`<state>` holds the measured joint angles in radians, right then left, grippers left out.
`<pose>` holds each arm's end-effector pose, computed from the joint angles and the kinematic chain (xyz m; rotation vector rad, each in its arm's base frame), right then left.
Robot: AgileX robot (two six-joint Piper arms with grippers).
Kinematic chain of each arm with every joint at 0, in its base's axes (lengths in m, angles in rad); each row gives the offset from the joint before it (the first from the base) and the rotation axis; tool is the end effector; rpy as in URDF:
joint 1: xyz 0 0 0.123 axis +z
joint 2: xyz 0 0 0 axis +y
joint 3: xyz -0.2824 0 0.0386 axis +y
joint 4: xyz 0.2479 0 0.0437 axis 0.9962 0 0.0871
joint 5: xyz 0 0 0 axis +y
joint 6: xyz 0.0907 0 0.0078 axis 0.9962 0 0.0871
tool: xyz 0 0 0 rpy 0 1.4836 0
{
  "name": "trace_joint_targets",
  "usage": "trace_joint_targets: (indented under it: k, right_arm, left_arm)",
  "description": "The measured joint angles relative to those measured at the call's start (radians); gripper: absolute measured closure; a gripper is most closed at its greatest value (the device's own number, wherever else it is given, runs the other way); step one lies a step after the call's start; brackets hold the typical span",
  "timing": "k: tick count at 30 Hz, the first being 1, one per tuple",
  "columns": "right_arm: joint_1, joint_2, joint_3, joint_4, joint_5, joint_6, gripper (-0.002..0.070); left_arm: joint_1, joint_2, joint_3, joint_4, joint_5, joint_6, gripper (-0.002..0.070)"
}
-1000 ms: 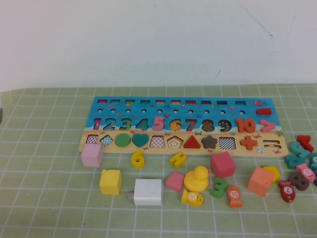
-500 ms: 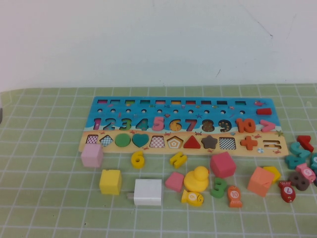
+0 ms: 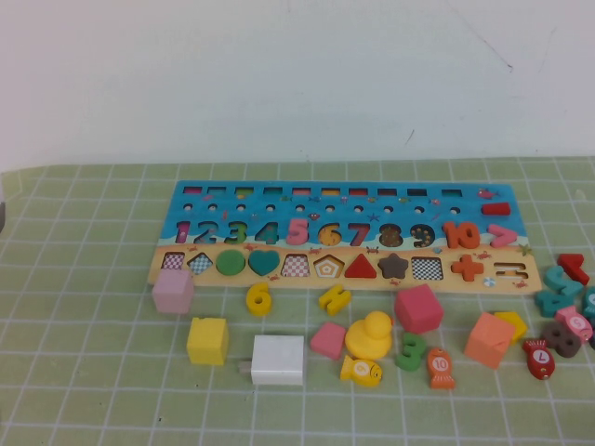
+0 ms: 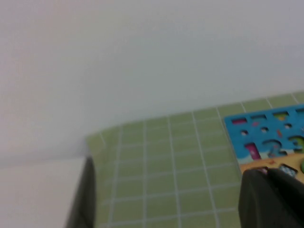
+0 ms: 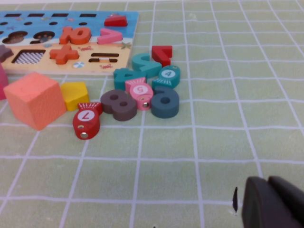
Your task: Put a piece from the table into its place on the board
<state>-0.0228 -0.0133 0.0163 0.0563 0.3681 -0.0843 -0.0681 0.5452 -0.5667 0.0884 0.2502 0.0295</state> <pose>0.0525 0.0007 0.1752 -0.0224 1.8540 -0.0192 0.1154 -0.0059 0.3386 0.1404 1.7058 0.0537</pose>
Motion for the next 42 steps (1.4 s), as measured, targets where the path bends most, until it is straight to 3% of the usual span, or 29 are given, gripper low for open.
trace_joint_targets:
  k: [11, 20, 25, 29, 34, 37, 42]
  right_arm:
    - [0.0, 0.0, 0.0, 0.0, 0.0, 0.0, 0.0679]
    - [0.0, 0.0, 0.0, 0.0, 0.0, 0.0, 0.0679]
    - [0.0, 0.0, 0.0, 0.0, 0.0, 0.0, 0.0679]
    - [0.0, 0.0, 0.0, 0.0, 0.0, 0.0, 0.0679]
    - [0.0, 0.0, 0.0, 0.0, 0.0, 0.0, 0.0679]
    - [0.0, 0.0, 0.0, 0.0, 0.0, 0.0, 0.0679]
    - [0.0, 0.0, 0.0, 0.0, 0.0, 0.0, 0.0679]
  left_arm:
    - [-0.029, 0.609, -0.431, -0.197, 0.295, 0.04, 0.0677]
    - [-0.296, 1.006, -0.755, -0.214, 0.489, 0.007, 0.0677]
    - [-0.409, 1.158, -0.862, -0.142, 0.52, -0.065, 0.0672]
    - [-0.465, 1.225, -0.891, -0.024, 0.527, -0.18, 0.0574]
    - [-0.48, 1.282, -0.898, 0.022, 0.551, -0.311, 0.0316]
    - [-0.48, 1.308, -0.898, 0.022, 0.563, -0.327, 0.027]
    - [-0.48, 1.339, -0.898, 0.022, 0.572, -0.346, 0.0292]
